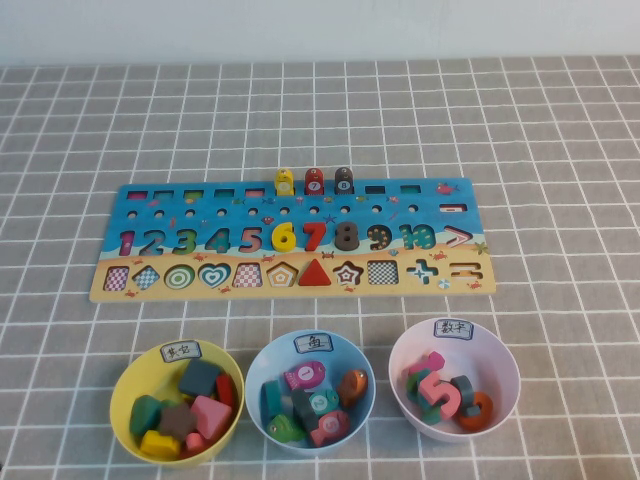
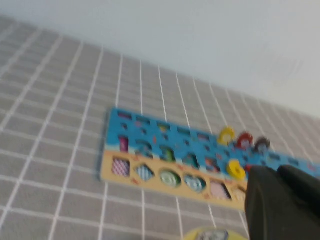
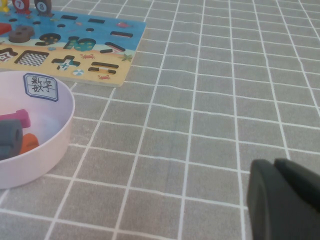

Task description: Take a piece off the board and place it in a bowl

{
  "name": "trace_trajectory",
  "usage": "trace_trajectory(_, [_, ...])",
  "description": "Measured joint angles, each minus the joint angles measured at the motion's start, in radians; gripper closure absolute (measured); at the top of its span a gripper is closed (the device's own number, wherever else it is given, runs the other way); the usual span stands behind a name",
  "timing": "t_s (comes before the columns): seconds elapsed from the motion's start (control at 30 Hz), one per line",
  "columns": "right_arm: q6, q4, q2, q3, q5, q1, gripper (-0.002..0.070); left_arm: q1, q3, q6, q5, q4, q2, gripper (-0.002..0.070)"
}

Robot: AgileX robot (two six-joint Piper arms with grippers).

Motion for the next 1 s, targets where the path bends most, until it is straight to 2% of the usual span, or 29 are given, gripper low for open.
trace_trajectory(0.2, [0.0, 0.0, 0.0, 0.0, 0.0, 0.0, 0.0694, 0.0, -0.212, 0.003, 0.203, 0.0, 0.283, 0.0675])
trace_trajectory(0.5, [0.0, 0.0, 0.0, 0.0, 0.0, 0.0, 0.0694, 0.0, -0.392, 0.094, 0.261, 0.0, 0.612, 0.0675])
trace_trajectory(0.67, [0.0, 0.0, 0.0, 0.0, 0.0, 0.0, 0.0694, -0.002, -0.495, 0.211, 0.281, -0.002, 0.786, 0.0676])
trace_trajectory(1.0, [0.0, 0.0, 0.0, 0.0, 0.0, 0.0, 0.0694, -0.007, -0.936, 0.252, 0.508, -0.008, 1.241, 0.0675])
